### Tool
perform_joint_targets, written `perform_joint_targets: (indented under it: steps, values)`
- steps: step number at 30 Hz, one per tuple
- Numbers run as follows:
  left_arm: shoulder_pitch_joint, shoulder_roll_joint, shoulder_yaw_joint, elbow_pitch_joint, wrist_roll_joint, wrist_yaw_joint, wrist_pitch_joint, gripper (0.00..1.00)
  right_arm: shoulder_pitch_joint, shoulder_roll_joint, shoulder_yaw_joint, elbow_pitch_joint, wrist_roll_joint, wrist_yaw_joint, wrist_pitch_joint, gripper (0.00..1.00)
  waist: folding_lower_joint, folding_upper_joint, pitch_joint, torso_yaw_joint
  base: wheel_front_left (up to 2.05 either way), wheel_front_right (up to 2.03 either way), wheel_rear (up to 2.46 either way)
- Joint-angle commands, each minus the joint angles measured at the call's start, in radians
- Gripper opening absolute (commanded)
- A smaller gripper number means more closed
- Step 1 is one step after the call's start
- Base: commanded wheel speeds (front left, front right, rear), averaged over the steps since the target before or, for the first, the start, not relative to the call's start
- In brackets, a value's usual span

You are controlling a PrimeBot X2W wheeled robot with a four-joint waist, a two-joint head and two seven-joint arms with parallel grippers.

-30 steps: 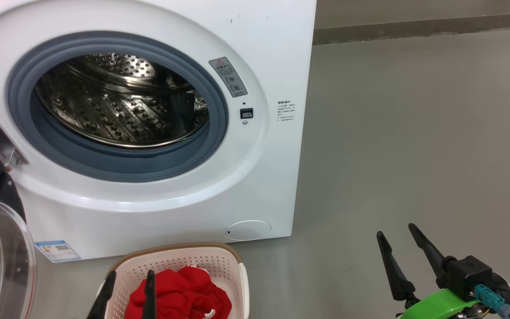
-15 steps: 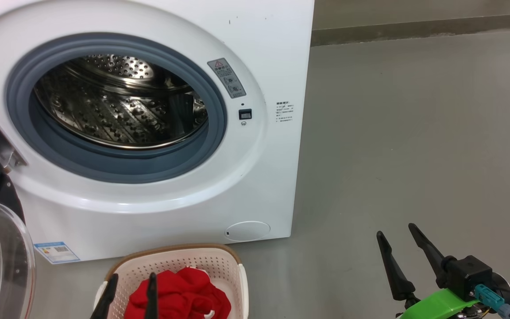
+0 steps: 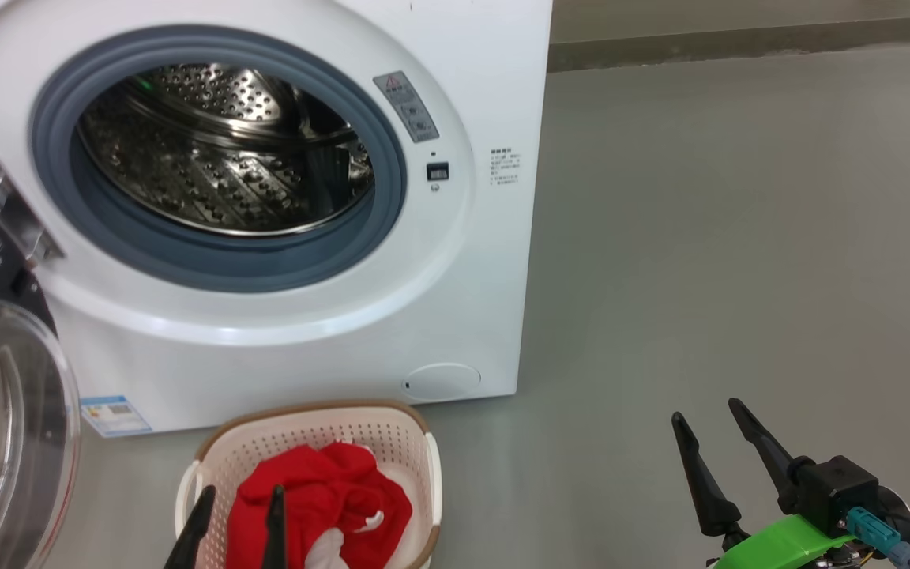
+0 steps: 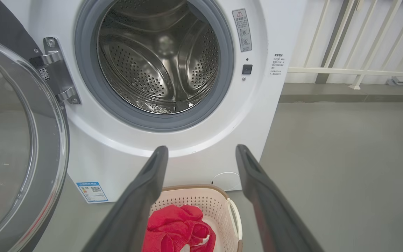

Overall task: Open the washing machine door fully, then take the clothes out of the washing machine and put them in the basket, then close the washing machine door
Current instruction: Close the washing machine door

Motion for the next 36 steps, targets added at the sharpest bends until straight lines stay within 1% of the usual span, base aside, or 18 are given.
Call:
perform_joint_targets:
  steps: [1, 7, 12, 36]
  values:
    - [-0.024, 0.011, 0.026, -0.036, -0.006, 0.01, -0.014, 1.0, -0.003, -0.008, 0.018, -0.026, -0.008, 0.006, 0.0, 1.0, 0.0, -0.0001, 0.001, 0.002, -1.87, 1.87, 0.0]
    - [-0.027, 0.014, 0.023, -0.033, -0.012, 0.011, -0.019, 1.0, -0.004, -0.008, 0.016, -0.027, -0.008, 0.006, 0.003, 1.0, 0.0, -0.0001, 0.0, 0.002, -1.4, 1.4, 0.0]
    - [-0.03, 0.016, 0.023, -0.034, -0.018, 0.014, -0.021, 1.0, -0.005, -0.008, 0.015, -0.026, -0.007, 0.006, 0.002, 1.0, 0.0, -0.0001, 0.001, 0.003, -0.64, 0.64, 0.0]
    - [-0.037, 0.03, 0.018, -0.017, -0.034, 0.022, -0.038, 1.0, 0.0, -0.008, 0.009, -0.025, -0.01, 0.006, 0.004, 1.0, 0.0, -0.0001, 0.0, 0.017, -0.02, 0.02, 0.0]
